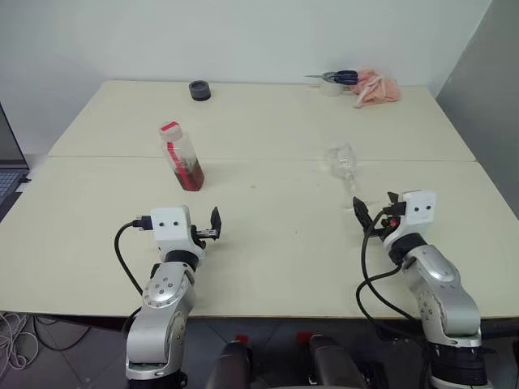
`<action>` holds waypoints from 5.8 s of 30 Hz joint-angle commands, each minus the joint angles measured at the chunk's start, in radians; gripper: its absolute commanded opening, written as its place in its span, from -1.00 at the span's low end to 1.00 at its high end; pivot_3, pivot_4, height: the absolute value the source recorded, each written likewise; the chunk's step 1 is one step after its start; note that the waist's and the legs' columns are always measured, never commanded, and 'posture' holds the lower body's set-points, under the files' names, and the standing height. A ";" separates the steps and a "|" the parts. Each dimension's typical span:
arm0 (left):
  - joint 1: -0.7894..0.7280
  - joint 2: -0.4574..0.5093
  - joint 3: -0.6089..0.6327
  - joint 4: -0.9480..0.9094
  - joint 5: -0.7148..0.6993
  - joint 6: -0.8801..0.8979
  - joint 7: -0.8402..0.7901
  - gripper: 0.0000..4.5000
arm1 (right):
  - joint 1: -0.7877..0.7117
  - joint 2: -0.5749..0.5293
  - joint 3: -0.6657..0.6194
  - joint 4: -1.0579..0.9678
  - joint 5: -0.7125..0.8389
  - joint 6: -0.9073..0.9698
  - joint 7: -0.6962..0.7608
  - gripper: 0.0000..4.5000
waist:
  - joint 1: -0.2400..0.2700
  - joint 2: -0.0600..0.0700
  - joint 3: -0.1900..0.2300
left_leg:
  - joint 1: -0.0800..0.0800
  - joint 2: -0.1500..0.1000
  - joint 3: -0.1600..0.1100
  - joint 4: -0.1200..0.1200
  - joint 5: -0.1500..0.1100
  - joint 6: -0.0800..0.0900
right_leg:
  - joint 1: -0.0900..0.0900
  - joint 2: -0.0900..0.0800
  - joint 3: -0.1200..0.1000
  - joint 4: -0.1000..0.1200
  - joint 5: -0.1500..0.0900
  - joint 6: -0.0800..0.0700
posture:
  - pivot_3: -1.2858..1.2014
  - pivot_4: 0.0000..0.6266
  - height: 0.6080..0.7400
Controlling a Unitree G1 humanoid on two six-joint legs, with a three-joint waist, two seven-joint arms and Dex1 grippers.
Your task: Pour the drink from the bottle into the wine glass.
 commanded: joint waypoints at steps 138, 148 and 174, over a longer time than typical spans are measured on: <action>-0.684 0.219 -0.034 0.499 -0.257 -0.034 -0.663 -0.19 | -0.556 -0.040 0.145 0.012 0.361 0.239 0.232 1.00 | -0.004 -0.001 0.001 | -0.014 -0.001 0.004 0.001 0.002 -0.003 | -0.016 0.000 0.000 0.002 0.001 -0.001 | 0.03 -0.52 1.00; -0.651 0.232 -0.054 0.453 -0.258 -0.015 -0.689 -0.19 | -0.556 -0.037 0.146 0.013 0.358 0.236 0.239 1.00 | -0.003 -0.001 0.001 | -0.014 -0.001 0.003 0.001 0.002 -0.003 | -0.016 -0.001 0.000 0.002 0.001 -0.001 | 0.03 -0.52 1.00; -0.588 0.169 0.104 0.565 -0.079 -0.150 -0.259 -0.19 | -0.513 -0.038 0.121 -0.031 0.352 0.256 0.189 1.00 | 0.000 -0.001 0.001 | -0.015 -0.002 0.003 0.002 0.000 0.000 | -0.016 -0.002 0.000 0.002 0.002 -0.001 | 0.03 -0.52 1.00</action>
